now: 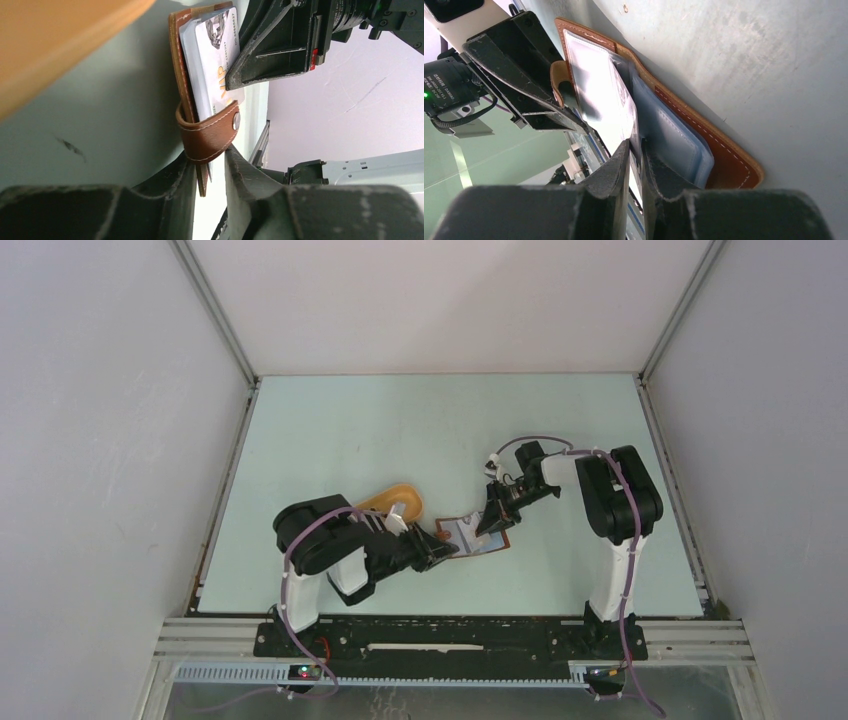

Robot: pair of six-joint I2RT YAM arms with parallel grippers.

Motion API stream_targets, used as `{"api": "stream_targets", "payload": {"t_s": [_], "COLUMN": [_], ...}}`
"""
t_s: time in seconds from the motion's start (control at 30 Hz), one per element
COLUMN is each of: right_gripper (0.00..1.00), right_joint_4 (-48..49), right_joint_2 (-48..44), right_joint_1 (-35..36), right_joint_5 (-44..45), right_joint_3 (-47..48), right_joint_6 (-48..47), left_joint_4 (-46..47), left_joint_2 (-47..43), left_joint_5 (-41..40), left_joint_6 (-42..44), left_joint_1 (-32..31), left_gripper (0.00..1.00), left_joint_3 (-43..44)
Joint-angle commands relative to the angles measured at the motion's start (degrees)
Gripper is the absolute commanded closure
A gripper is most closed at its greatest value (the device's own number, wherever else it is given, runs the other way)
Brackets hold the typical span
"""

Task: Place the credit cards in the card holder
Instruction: Insert the credit card into the card holder.

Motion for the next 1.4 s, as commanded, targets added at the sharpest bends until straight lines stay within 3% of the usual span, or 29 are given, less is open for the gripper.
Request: {"api": "stream_targets", "payload": {"t_s": [0.0,0.3,0.53,0.87,1.37], "right_gripper": [0.8,0.8,0.8,0.8,0.78], "right_joint_4": [-0.2,-0.4,-1.0,-1.2,-2.4], "right_joint_2": [0.8,0.8,0.9,0.9,-0.4], "right_joint_1": [0.5,0.5,0.5,1.2,2.3], "right_joint_5": [2.3,1.7,1.8,2.1,5.0], "right_joint_3": [1.5,1.7,1.9,2.2,3.3], "right_joint_6": [-1.5,-1.7,-2.1,-2.1,-4.0], "left_joint_4": [-0.2,-15.1,-19.7,-18.5,-7.9], "left_joint_2": [-0.7,-8.3,-9.9,-9.1,-3.9], "left_joint_5": [0.6,-1.5,-1.8,-2.0,-0.7], "left_joint_6": [2.1,7.2,8.7,8.4,5.2], "left_joint_1": [0.0,0.2,0.3,0.4,0.6], "left_gripper": [0.67,0.64,0.71,0.89,0.95], "left_joint_3": [-0.9,0.8,2.2,2.0,-0.3]}}
